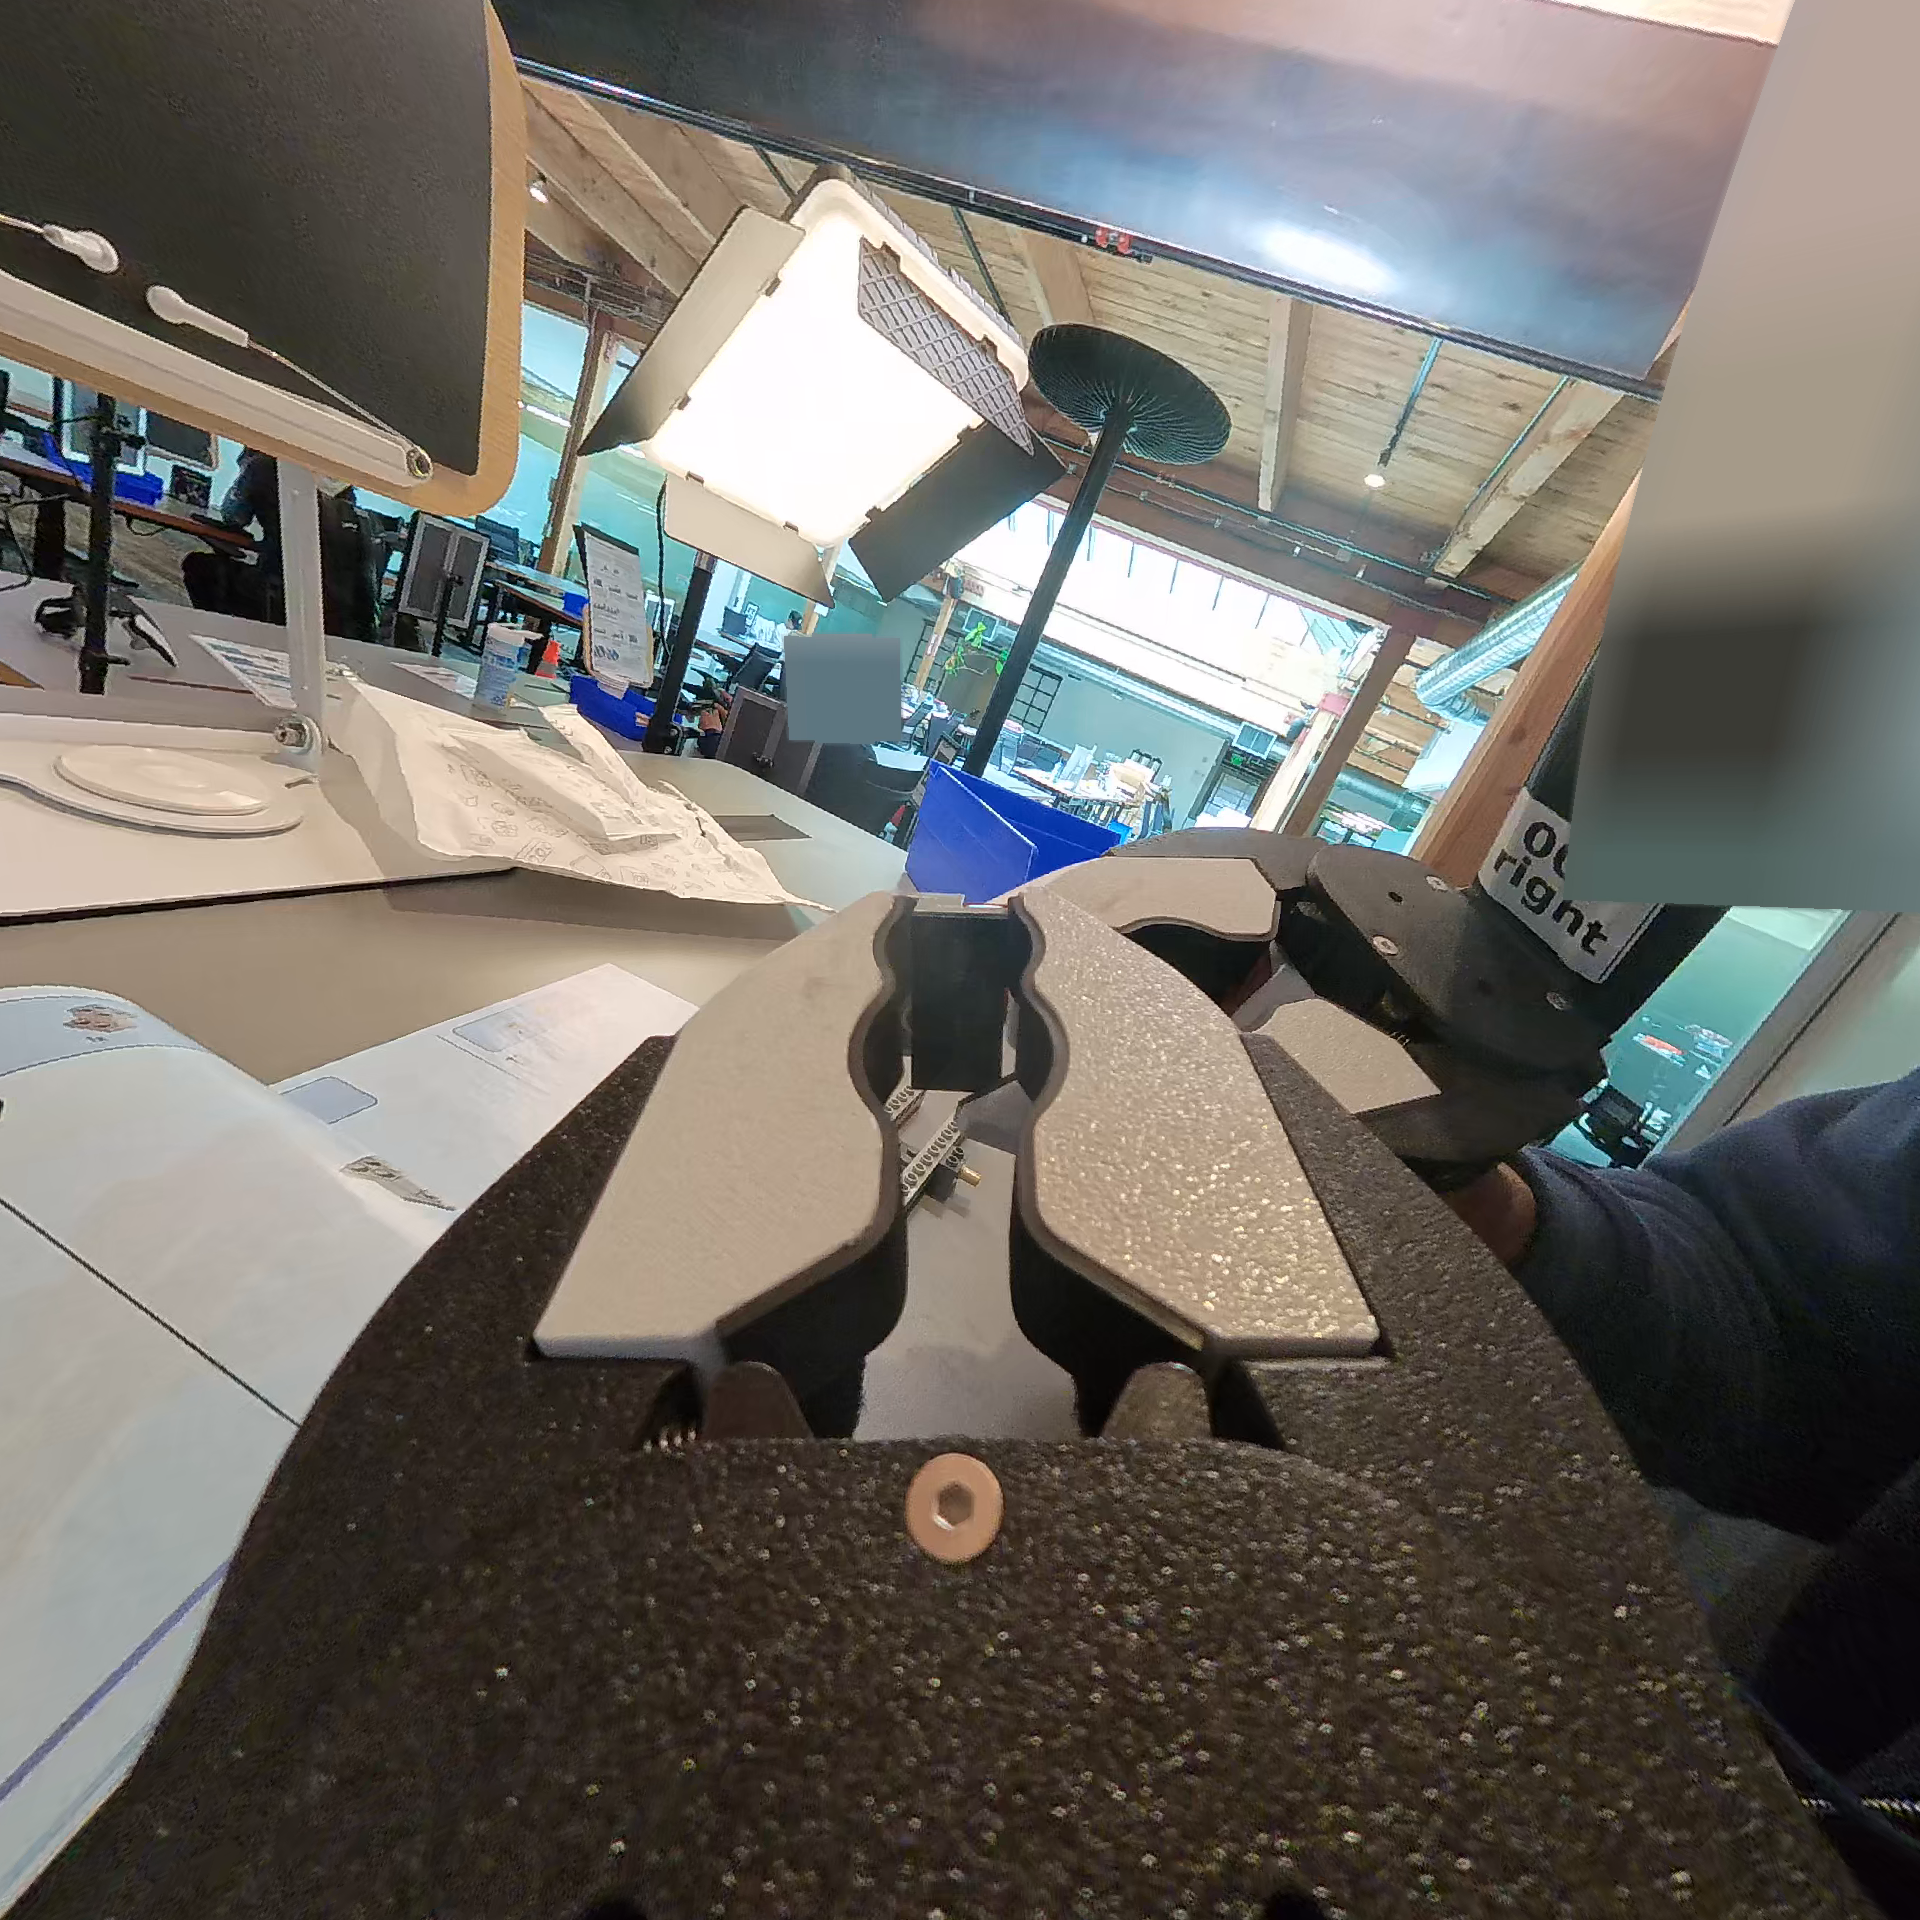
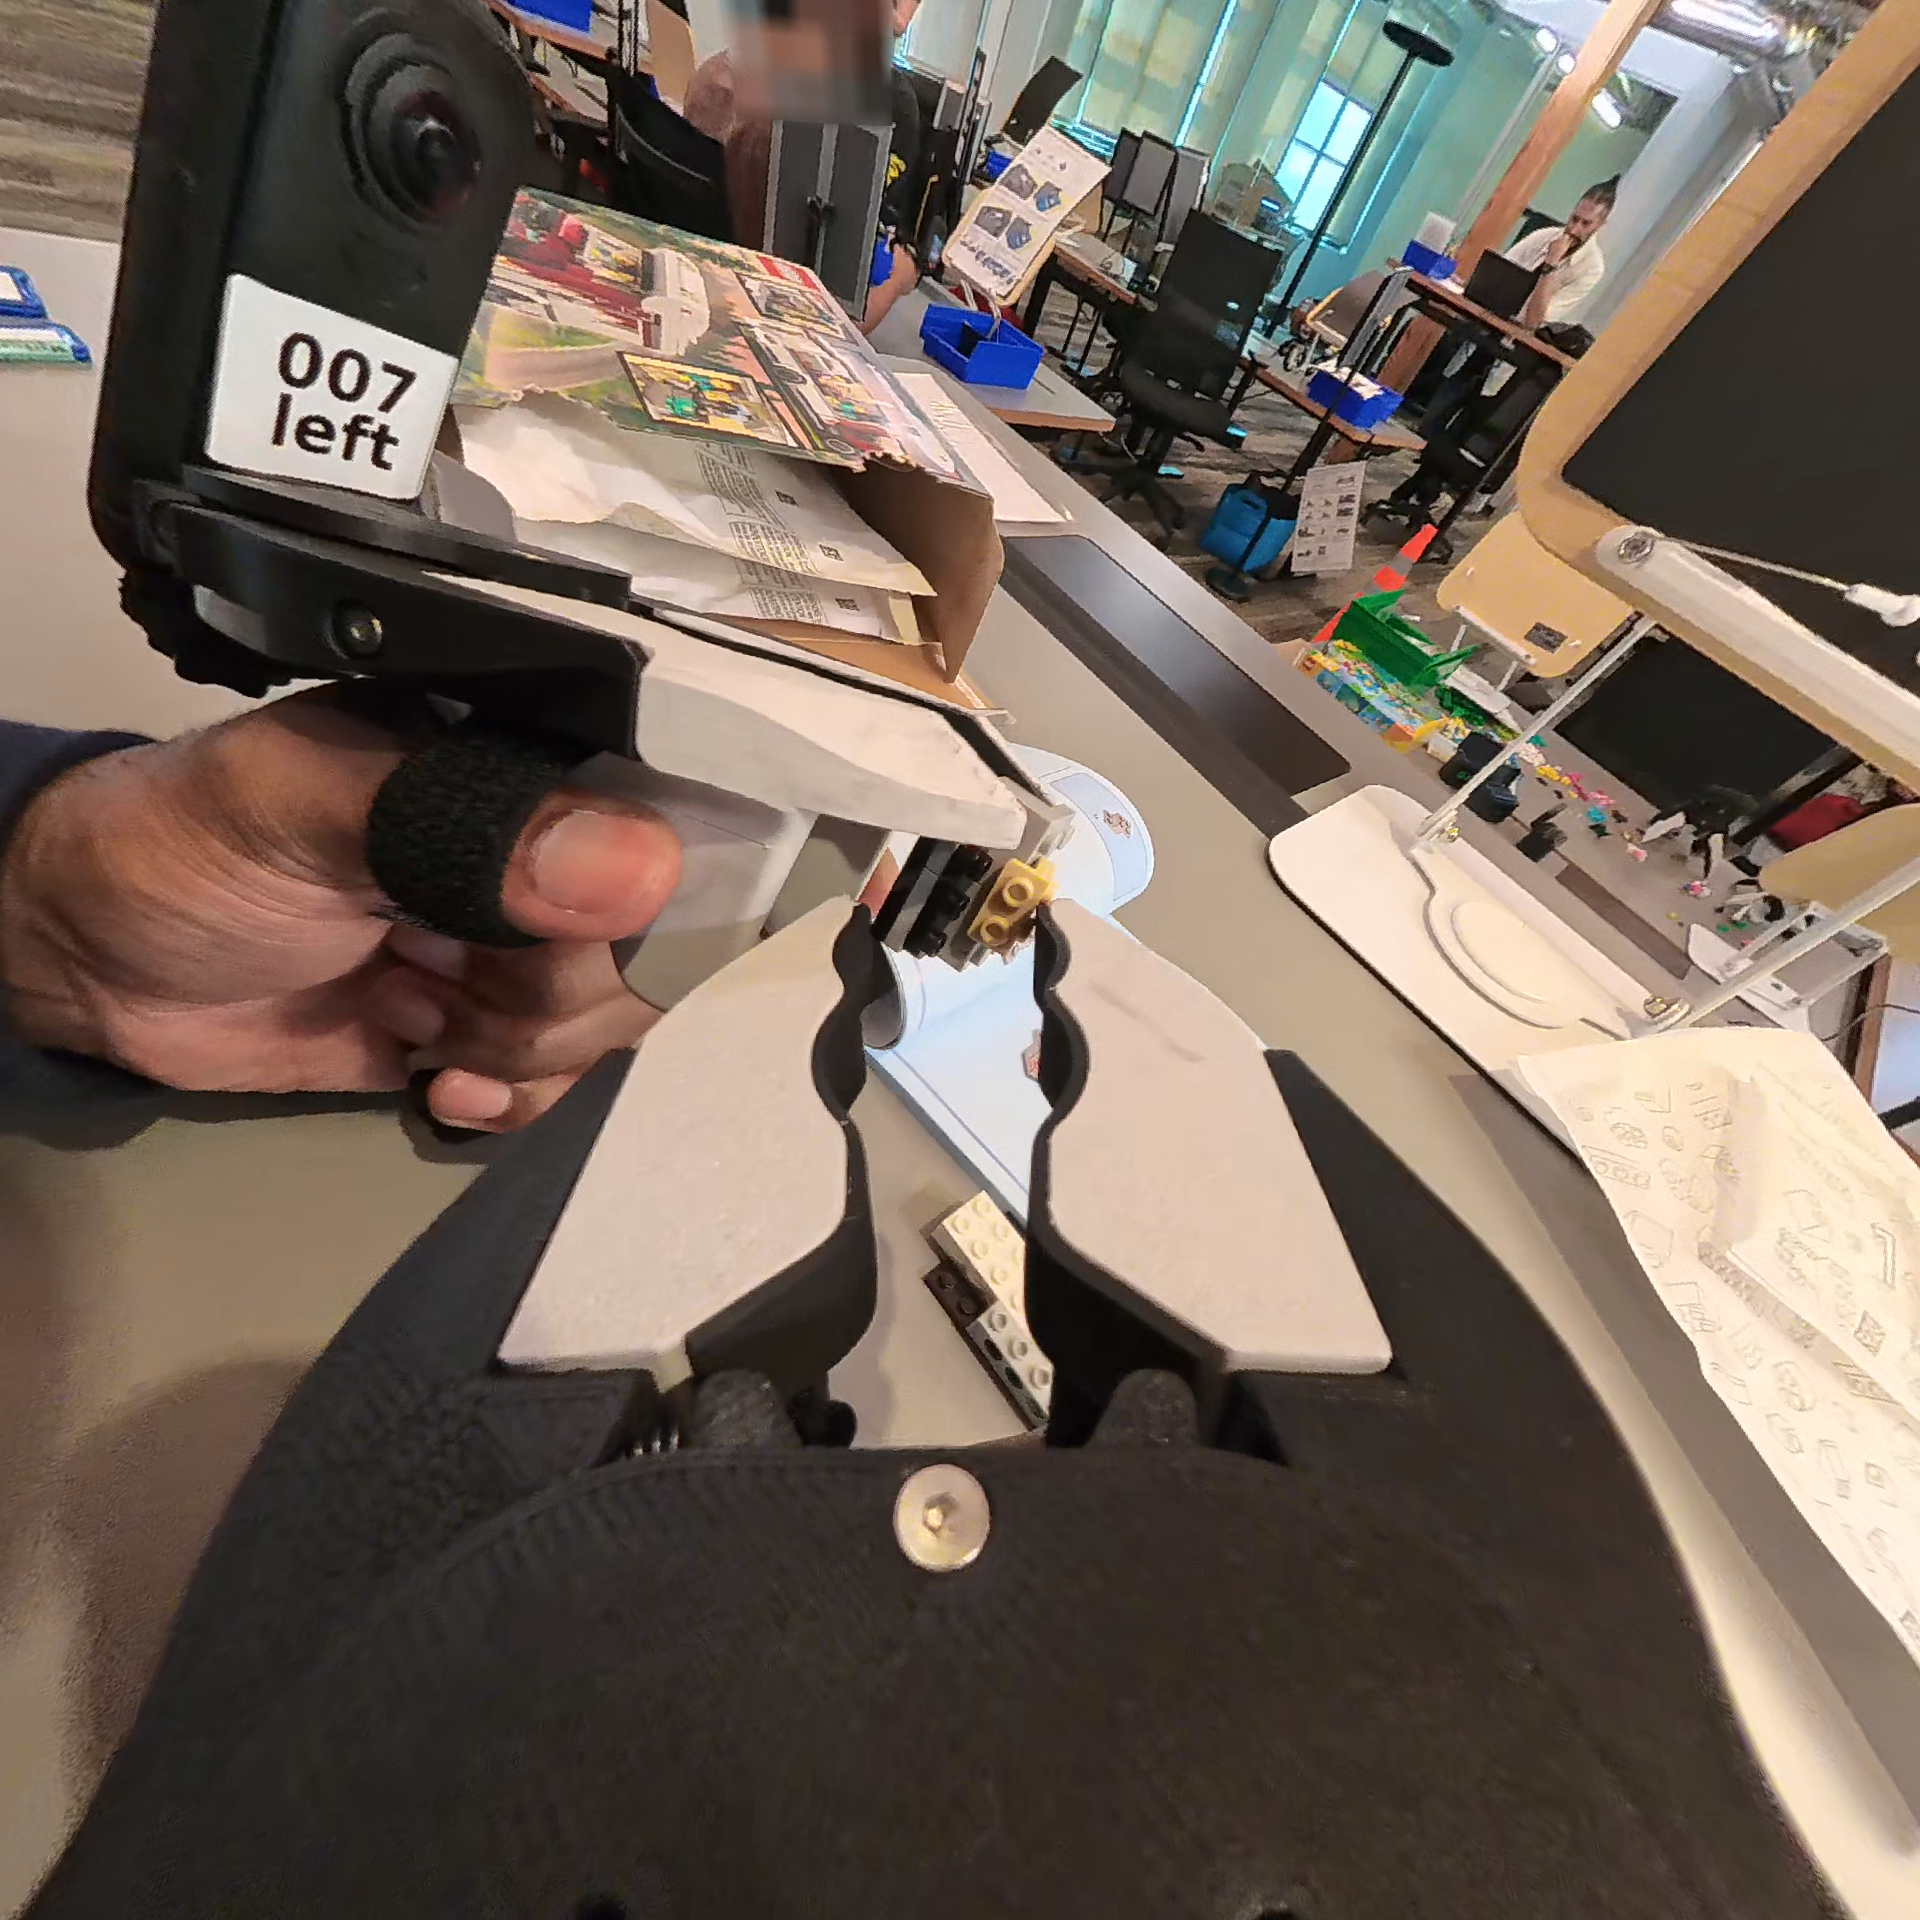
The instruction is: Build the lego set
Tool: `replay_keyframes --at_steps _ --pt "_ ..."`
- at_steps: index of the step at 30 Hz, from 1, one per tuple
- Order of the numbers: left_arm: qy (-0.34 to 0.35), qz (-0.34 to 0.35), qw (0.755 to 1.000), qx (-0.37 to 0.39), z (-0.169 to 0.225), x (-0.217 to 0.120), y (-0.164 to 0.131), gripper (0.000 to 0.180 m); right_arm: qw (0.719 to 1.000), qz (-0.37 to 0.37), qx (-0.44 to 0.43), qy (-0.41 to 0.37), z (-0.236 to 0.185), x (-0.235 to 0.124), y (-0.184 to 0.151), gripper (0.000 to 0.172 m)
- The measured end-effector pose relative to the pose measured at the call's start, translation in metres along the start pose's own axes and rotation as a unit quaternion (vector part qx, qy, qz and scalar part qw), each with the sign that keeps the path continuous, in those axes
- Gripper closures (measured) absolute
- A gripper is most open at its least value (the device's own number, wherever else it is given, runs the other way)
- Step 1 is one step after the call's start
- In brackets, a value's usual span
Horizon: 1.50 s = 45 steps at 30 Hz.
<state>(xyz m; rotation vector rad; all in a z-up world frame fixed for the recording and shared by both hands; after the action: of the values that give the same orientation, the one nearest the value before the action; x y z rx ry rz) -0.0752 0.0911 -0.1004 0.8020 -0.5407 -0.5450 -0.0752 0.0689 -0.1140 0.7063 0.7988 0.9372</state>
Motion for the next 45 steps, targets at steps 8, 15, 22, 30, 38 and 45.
replay_keyframes --at_steps 8,15,22,30,38,45 --pt "0.005 -0.003 1.000 0.008 0.001 0.001 -0.002 0.164 1.000 -0.011 -0.011 -0.006 0.001 -0.001 -0.002 0.143" --pt "0.011 -0.015 1.000 0.023 0.001 0.002 -0.004 0.164 1.000 -0.008 -0.028 -0.006 0.002 -0.001 -0.004 0.143" --pt "0.012 -0.019 1.000 0.020 0.000 0.002 -0.004 0.163 0.999 -0.006 -0.046 -0.012 0.002 0.000 -0.006 0.143" --pt "0.007 -0.022 0.999 0.025 0.000 0.001 -0.004 0.163 0.999 0.004 -0.051 -0.009 0.003 -0.001 -0.005 0.143" --pt "0.003 -0.055 0.998 0.030 -0.004 -0.001 -0.005 0.162 0.999 0.012 -0.050 -0.005 0.007 -0.003 -0.007 0.144" --pt "0.000 -0.092 0.995 0.039 -0.005 0.001 -0.015 0.164 0.998 0.017 -0.062 0.001 0.007 -0.003 -0.008 0.144"
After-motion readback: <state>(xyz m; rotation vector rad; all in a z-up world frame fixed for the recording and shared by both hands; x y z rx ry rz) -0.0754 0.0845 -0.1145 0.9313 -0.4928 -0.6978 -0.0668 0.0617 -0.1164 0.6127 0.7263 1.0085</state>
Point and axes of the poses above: each gripper's, where its closed fingertips meet, x out along the fingers, y out of its top, z = x × y across the jaws, the point moved 2 cm from there along -x, back along the fingers, and after that the axes turned 13 degrees about -x, right-handed, at the moved point
